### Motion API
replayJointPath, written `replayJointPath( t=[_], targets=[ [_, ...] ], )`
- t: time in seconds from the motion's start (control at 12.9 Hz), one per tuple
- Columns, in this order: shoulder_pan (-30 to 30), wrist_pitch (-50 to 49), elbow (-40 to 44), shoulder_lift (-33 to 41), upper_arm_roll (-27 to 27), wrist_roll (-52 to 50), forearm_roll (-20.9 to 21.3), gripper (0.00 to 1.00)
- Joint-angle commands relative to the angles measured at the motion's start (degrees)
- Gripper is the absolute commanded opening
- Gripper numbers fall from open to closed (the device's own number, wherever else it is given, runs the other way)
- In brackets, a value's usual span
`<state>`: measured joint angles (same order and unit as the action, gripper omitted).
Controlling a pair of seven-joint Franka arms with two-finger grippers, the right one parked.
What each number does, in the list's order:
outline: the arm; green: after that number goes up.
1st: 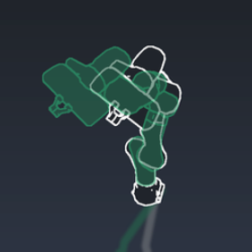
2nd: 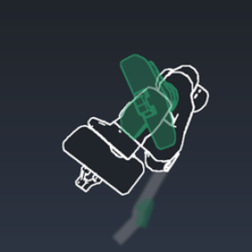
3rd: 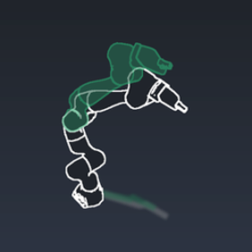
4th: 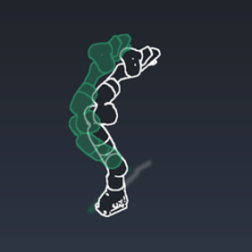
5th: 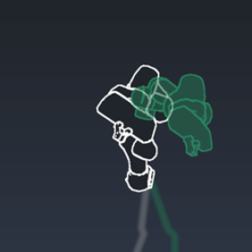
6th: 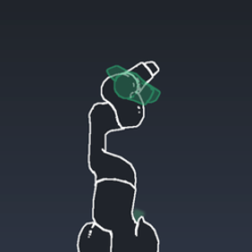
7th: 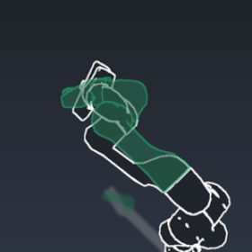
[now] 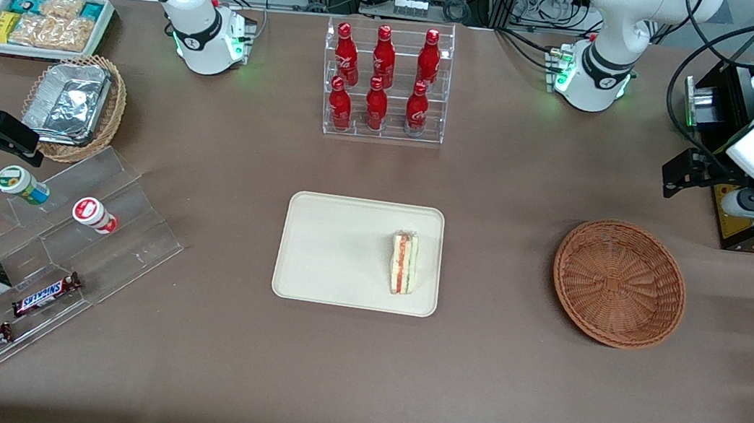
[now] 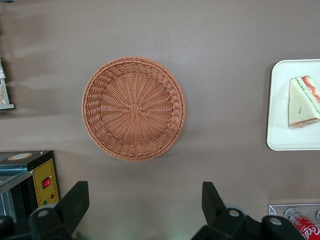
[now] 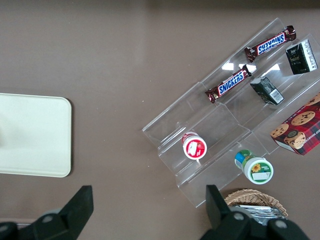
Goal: Place sandwich from basket to tray
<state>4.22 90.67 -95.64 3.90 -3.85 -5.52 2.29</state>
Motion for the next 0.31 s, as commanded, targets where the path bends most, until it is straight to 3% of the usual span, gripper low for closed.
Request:
replayJointPath(
  t=[0.0, 0.23],
  targets=[
    [-0.7, -0.6, 0.3, 0.4, -0.7, 0.8, 1.0, 1.00],
    [-0.6, -0.7, 0.4, 0.4, -0.5, 0.6, 0.7, 1.00]
  ],
)
